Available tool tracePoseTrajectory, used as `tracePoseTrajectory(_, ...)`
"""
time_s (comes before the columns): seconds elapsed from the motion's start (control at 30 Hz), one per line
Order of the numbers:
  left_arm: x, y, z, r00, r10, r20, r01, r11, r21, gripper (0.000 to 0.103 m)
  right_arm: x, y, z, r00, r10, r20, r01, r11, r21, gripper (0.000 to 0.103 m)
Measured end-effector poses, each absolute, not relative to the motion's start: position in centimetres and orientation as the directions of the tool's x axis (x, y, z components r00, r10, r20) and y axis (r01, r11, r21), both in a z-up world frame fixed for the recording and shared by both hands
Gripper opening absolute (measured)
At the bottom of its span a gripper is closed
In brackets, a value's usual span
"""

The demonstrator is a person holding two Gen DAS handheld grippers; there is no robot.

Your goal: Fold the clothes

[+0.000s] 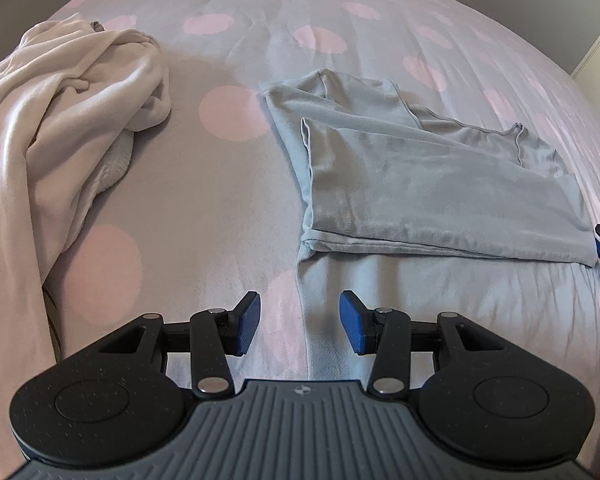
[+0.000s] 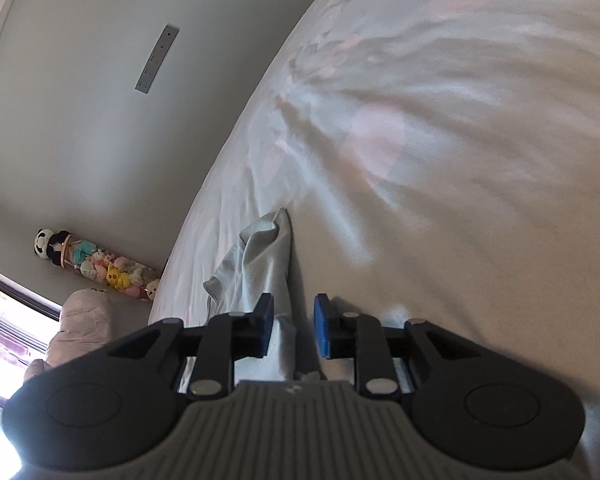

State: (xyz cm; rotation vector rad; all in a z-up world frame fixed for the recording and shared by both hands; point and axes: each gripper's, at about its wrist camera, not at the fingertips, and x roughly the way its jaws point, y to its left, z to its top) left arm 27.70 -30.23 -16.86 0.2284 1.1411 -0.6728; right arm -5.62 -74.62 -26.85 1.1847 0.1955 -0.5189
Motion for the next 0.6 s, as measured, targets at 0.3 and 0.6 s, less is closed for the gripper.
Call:
tracePoseTrajectory(0.3, 25.7, -30.0, -16.7, 0.286, -0.377, -0.881, 0.632, 0.765, -0.123, 0.042, -4.8, -73.6, -25.6, 0.781, -0.351, -0.517, 0.625, 0.439, 0.646, 0.006)
tracePoseTrajectory(0.6, 18.9, -29.0, -15.4, 0.332, -0.412, -0.849, 0.696, 0.714, -0.074, 0.042, -5.3, -68.4, -21.4, 0.795, -0.325, -0.512, 0.569, 0.691, 0.446, 0.037)
